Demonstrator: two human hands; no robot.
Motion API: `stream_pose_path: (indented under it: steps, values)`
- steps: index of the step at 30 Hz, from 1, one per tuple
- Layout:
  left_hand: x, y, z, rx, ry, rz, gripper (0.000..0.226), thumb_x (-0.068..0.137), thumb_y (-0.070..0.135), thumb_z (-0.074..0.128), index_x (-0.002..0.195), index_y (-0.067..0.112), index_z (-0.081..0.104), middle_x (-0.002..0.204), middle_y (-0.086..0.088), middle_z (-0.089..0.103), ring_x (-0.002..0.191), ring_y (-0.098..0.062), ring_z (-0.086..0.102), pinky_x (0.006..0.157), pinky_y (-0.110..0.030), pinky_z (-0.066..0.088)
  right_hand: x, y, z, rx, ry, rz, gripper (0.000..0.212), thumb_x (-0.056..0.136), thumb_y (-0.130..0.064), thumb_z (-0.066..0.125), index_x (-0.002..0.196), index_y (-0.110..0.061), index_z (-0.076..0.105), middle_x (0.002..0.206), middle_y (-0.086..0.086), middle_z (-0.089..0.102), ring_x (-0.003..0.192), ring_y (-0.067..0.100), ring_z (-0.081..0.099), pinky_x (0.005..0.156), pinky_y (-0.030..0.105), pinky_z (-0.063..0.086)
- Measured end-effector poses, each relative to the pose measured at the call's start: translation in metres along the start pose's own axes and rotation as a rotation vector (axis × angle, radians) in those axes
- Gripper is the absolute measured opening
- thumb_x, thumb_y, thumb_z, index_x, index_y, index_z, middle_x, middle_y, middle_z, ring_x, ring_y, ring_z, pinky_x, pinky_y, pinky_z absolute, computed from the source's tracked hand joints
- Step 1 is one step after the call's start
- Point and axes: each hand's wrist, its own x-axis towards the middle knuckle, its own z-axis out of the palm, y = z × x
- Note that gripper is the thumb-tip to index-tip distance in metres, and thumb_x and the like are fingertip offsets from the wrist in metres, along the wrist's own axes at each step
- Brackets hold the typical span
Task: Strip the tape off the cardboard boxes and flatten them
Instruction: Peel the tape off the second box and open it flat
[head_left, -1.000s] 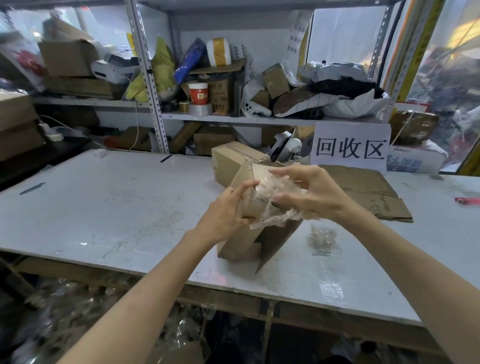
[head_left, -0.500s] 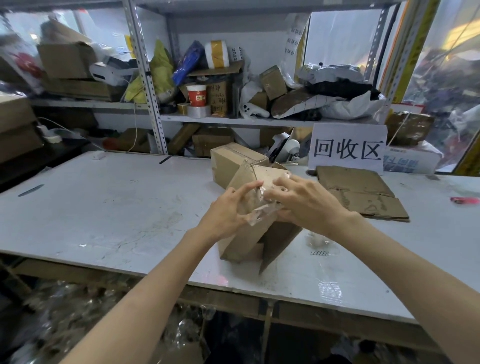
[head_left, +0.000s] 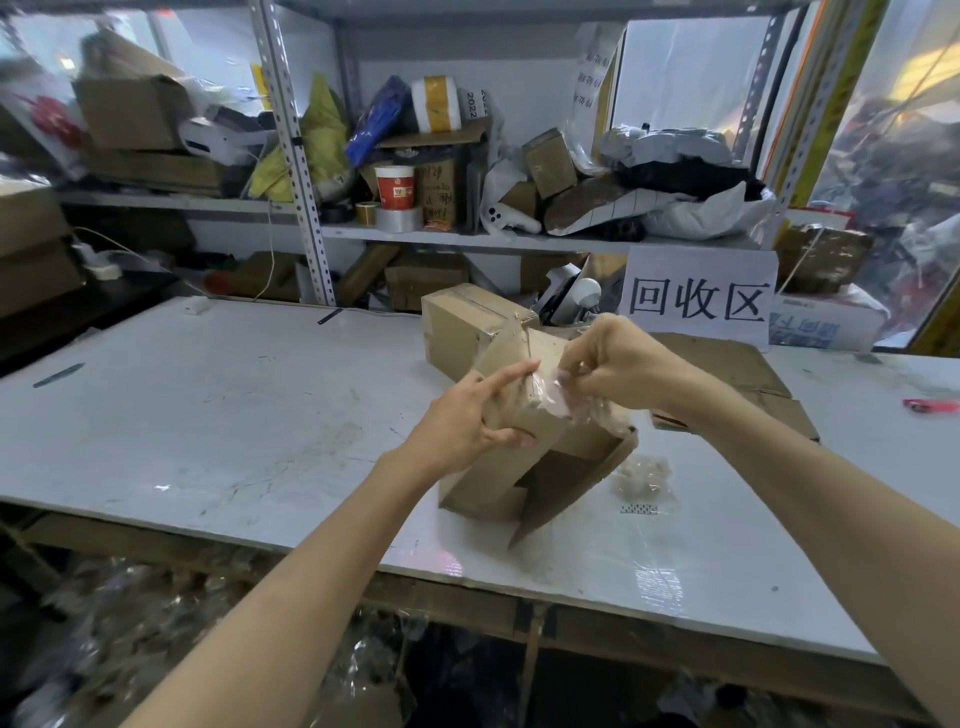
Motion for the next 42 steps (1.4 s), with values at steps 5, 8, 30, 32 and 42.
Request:
stream_pose_path:
  steps: [5, 8, 30, 32, 42]
  values:
    - [0.001, -0.001, -0.003, -0.127, -0.020, -0.025, 0.068, 0.079, 0.032, 0.080, 0.139, 0.027, 0.049, 0.129, -0.008, 0.052, 0.120, -0.029, 0.053, 0.100, -0.050, 0.048, 0.015, -0.004, 0.010, 0.166, -0.008, 0.046, 0.010, 0.081, -0.004, 0.072, 0.074, 0.002, 0.073, 0.063, 0.007, 0.070, 0.053, 0.010, 0.063, 0.051, 0.015, 0.047]
    - [0.001, -0.002, -0.005, -0.142, -0.010, -0.065, 0.071, 0.081, 0.034, 0.078, 0.142, 0.033, 0.043, 0.132, -0.006, 0.052, 0.115, -0.029, 0.059, 0.097, -0.051, 0.050, 0.018, 0.001, 0.020, 0.288, 0.118, 0.101, 0.011, 0.081, -0.007, 0.072, 0.077, 0.003, 0.073, 0.069, 0.015, 0.070, 0.054, 0.011, 0.060, 0.055, 0.018, 0.047]
    - [-0.007, -0.002, 0.009, -0.072, 0.181, -0.112, 0.097, 0.073, 0.051, 0.080, 0.148, 0.053, 0.019, 0.120, 0.007, 0.060, 0.096, -0.013, 0.061, 0.084, -0.033, 0.045, 0.037, -0.013, 0.039, 0.600, 0.414, 0.404, 0.021, 0.091, -0.014, 0.062, 0.073, -0.006, 0.069, 0.067, 0.006, 0.067, 0.055, 0.009, 0.065, 0.051, 0.023, 0.053]
    - [-0.006, -0.004, 0.010, -0.035, 0.176, -0.087, 0.104, 0.073, 0.046, 0.082, 0.149, 0.057, 0.011, 0.122, 0.003, 0.062, 0.094, -0.014, 0.063, 0.081, -0.032, 0.043, 0.037, -0.012, 0.037, 0.812, 0.491, 0.499, 0.019, 0.090, -0.003, 0.059, 0.074, -0.004, 0.068, 0.069, 0.011, 0.066, 0.050, 0.012, 0.063, 0.045, 0.024, 0.053]
    - [-0.009, -0.007, 0.015, 0.113, 0.113, 0.112, 0.085, 0.082, 0.027, 0.078, 0.132, 0.056, 0.015, 0.109, -0.011, 0.058, 0.088, -0.027, 0.060, 0.083, -0.045, 0.053, 0.035, -0.008, 0.022, 0.977, 0.306, 0.570, 0.022, 0.090, 0.012, 0.046, 0.106, 0.010, 0.061, 0.098, 0.019, 0.066, 0.055, 0.013, 0.067, 0.041, 0.023, 0.052]
